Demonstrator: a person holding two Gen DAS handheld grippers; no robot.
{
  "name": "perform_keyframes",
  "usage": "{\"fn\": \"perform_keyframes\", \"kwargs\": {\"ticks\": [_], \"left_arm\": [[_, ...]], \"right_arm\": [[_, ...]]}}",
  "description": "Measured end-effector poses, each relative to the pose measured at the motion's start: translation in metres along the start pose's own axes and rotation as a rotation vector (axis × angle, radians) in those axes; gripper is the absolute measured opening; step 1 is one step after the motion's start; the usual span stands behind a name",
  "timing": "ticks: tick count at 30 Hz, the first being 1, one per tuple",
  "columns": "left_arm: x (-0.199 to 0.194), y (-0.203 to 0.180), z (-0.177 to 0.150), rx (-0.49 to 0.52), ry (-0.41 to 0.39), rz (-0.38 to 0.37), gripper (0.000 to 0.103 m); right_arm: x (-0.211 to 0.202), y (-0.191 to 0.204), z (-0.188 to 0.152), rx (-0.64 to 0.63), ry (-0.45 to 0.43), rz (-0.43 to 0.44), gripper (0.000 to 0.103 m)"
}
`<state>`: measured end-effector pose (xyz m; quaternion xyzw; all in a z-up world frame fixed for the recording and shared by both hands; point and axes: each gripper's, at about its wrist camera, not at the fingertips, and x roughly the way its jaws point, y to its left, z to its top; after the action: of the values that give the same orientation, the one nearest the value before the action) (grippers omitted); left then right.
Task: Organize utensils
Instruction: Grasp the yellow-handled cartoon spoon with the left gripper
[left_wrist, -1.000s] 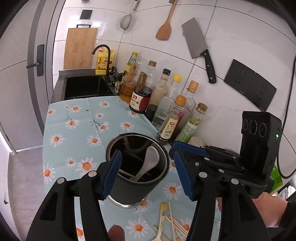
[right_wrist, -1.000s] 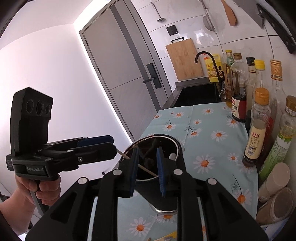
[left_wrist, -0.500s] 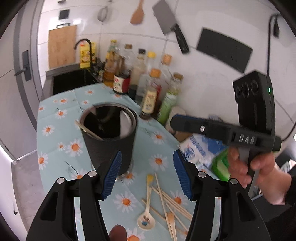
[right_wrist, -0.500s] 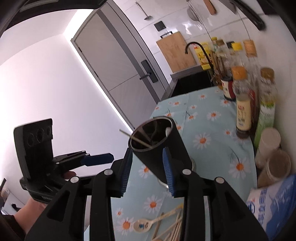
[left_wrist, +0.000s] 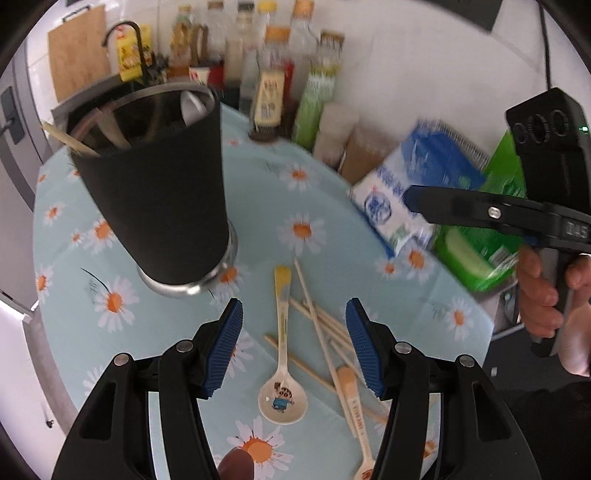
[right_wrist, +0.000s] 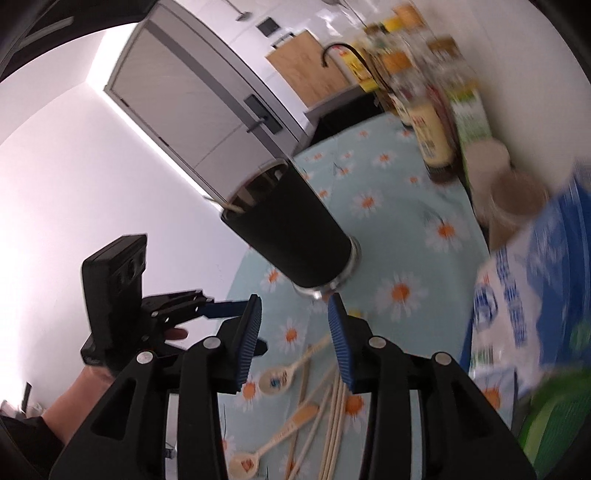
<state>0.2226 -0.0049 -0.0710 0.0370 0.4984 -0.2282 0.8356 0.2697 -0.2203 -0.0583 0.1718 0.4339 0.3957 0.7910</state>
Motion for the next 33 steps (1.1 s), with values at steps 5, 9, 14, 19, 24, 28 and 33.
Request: {"fn": "perform_keyframes", "kwargs": {"ticks": [5,9,14,19,24,28,33], "left_arm": [[0.028,-0.003,-0.002,0.029,0.112,-0.014,0.052],[0.052,-0.008,0.001,0.085,0.214,0.024,0.046],[0.076,-0.009,0.009,0.1,0.307,0.048,0.038],[0.096,-0.005,0.015,0.087,0.386,0.096,0.035],[0.107,0.002,0.02,0.052,0.435,0.095,0.024],[0.11,0.005,0.024,0.055,0.455,0.104,0.007],[0.109,0.002,0.023,0.067,0.455,0.113,0.007]], "right_arm": [[-0.003,-0.015,-0.026,0.052,0.035,-0.016,0.039],[-0.007,-0.018,-0.041,0.072,0.051,-0.019,0.039],[-0.01,-0.018,-0.054,0.092,0.058,-0.014,0.039],[-0.013,-0.019,-0.062,0.11,0.059,-0.009,0.039],[-0.019,-0.025,-0.069,0.129,0.058,-0.009,0.039],[-0.02,-0.028,-0.069,0.138,0.061,-0.006,0.039],[-0.016,-0.027,-0.068,0.123,0.079,0.005,0.039]]}}
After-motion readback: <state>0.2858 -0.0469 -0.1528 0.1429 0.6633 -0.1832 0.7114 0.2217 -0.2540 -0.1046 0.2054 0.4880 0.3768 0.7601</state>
